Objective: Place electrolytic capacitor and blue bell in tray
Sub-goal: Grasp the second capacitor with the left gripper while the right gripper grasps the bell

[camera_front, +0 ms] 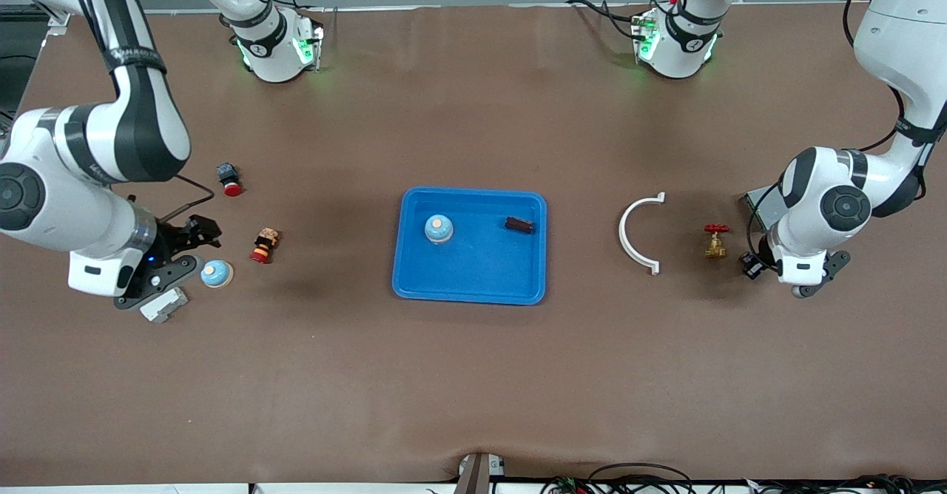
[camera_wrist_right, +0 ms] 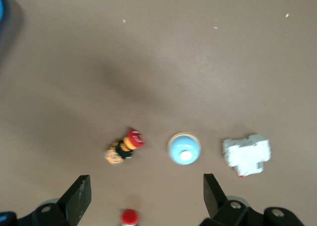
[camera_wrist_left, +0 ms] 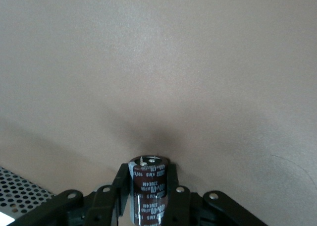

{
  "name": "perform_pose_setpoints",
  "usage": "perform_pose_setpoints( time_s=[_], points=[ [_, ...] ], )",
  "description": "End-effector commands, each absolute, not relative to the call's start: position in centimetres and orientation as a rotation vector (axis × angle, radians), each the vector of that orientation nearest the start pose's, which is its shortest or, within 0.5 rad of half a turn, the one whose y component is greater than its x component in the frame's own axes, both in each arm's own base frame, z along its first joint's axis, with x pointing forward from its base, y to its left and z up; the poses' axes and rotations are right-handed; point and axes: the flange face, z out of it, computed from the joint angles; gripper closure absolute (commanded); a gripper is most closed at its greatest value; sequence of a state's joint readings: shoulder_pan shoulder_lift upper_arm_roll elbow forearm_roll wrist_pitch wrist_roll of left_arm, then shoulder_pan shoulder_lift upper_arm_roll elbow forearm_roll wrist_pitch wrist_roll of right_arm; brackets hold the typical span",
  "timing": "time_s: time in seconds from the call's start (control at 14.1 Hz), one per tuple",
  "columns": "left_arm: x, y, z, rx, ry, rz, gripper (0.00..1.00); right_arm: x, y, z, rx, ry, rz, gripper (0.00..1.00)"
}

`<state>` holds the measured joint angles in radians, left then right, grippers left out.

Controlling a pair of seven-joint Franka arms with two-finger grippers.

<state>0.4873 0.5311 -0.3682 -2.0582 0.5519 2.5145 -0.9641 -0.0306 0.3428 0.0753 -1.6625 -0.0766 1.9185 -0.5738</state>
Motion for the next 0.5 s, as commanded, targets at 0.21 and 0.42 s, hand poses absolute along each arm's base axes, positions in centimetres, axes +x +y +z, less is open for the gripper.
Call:
perform_pose_setpoints(
  time_s=[0.21, 0.42],
  points=[
    [58.6, 1.9, 25.6, -2.868, -0.880, -0.194, 1.00, 67.1, -6.3, 27.8, -2.841, -1.313, 0.125, 0.00],
    [59.3, -3.4, 27.8, -2.856, -0.975, -0.165, 1.00, 66.2, -6.7, 23.5, -2.814, -1.296, 0.180, 0.00]
  ],
)
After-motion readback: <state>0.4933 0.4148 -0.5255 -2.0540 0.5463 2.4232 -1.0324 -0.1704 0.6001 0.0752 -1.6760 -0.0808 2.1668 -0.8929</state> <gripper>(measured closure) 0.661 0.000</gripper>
